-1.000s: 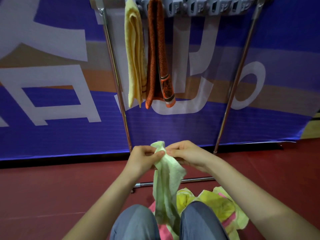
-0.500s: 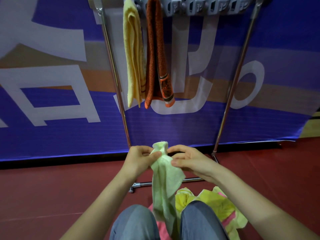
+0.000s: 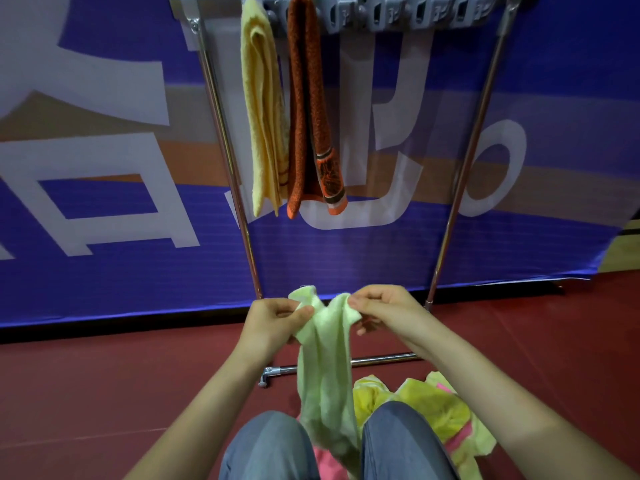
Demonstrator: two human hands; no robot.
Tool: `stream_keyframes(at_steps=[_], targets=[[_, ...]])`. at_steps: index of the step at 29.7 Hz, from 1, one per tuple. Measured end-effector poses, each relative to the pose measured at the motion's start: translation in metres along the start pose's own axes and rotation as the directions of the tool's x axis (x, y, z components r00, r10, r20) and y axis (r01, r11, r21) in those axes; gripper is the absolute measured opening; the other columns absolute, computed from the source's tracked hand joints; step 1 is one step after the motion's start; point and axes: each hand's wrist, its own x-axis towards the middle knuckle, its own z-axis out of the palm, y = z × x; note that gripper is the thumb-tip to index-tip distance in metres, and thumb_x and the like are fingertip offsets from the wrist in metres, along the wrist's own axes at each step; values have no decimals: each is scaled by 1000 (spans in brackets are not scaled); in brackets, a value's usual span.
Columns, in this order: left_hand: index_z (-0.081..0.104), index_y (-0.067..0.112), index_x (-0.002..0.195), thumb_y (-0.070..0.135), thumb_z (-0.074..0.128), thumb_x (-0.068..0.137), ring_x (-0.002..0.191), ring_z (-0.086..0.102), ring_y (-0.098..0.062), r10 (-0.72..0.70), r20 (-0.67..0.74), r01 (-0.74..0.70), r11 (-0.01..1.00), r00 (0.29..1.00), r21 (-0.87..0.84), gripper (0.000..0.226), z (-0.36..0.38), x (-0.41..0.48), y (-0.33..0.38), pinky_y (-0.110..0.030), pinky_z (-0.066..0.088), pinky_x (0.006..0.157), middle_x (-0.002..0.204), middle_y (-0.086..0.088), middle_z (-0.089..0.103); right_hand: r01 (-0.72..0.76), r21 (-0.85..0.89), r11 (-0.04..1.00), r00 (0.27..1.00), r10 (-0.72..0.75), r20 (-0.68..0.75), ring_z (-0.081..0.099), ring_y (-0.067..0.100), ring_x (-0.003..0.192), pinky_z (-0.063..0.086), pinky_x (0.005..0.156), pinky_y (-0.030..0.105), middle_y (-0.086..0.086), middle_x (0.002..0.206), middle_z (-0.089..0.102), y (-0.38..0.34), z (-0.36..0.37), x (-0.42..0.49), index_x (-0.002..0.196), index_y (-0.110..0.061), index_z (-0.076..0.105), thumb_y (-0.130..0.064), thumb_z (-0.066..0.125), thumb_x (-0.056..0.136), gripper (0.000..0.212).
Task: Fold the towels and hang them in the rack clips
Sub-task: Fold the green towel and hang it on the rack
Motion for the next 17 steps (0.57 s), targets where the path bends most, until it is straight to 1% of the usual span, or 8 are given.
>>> stream_keyframes(at_steps=[2,4,6,8,9,12,15,17], targets=[[66,-2,73,10,62,83,68,59,-29,5,1,-5,1000,1000,-12,16,1,-2,1,-29,50,62,76,-25,66,-5,35,999,999,7,-43,52,1,39,50,48,16,-5,47,56,-2,0,2,71,-6,59,-4,54,87,17],[67,0,74,11,61,84,68,59,-28,14,-11,-14,1000,1000,-7,16,1,-2,1,-27,49,60,77,-25,66,-16,64,998,992,24,-127,54,4,41,50,46,16,2,54,56,0,-1,4,70,-6,60,-6,56,86,16],[68,6,69,13,60,85,58,59,-17,13,-25,-13,1000,1000,1,19,-1,-1,2,-18,47,51,66,-15,65,-9,90,996,972,30,-233,53,4,40,49,45,15,5,58,54,3,-3,6,72,-5,60,-8,58,85,14],[67,8,66,12,58,86,48,56,-8,3,-26,-3,1000,1000,-11,22,-1,-1,4,-15,46,48,56,-6,63,3,110,994,953,31,-302,52,6,41,49,44,15,8,62,53,7,-2,8,73,-4,60,-8,59,85,13],[68,7,67,12,58,86,50,57,-11,-6,-23,5,1000,1000,-18,22,0,0,5,-17,47,50,57,-8,62,2,115,993,953,33,-302,52,7,42,49,43,15,8,62,53,8,2,8,72,-4,59,-8,59,85,14],[67,6,70,11,55,88,60,57,-20,-25,13,26,999,1000,-48,22,5,-1,9,-24,49,59,63,-13,63,-28,101,994,977,48,-206,52,10,45,48,43,15,5,57,51,9,19,9,66,-5,56,-7,58,85,20],[66,3,73,12,50,91,49,60,-8,-58,91,65,994,994,-86,25,13,-5,13,-19,52,54,59,-8,62,-35,81,996,987,47,-152,53,4,38,48,42,15,4,55,53,10,33,13,62,-7,55,-5,58,85,23],[64,3,72,17,46,93,42,59,-2,-94,115,108,987,989,-122,31,13,-6,15,-13,52,49,47,-1,62,-30,76,997,990,40,-137,53,3,37,48,42,14,6,55,55,12,37,16,62,-7,56,-5,57,85,23]])
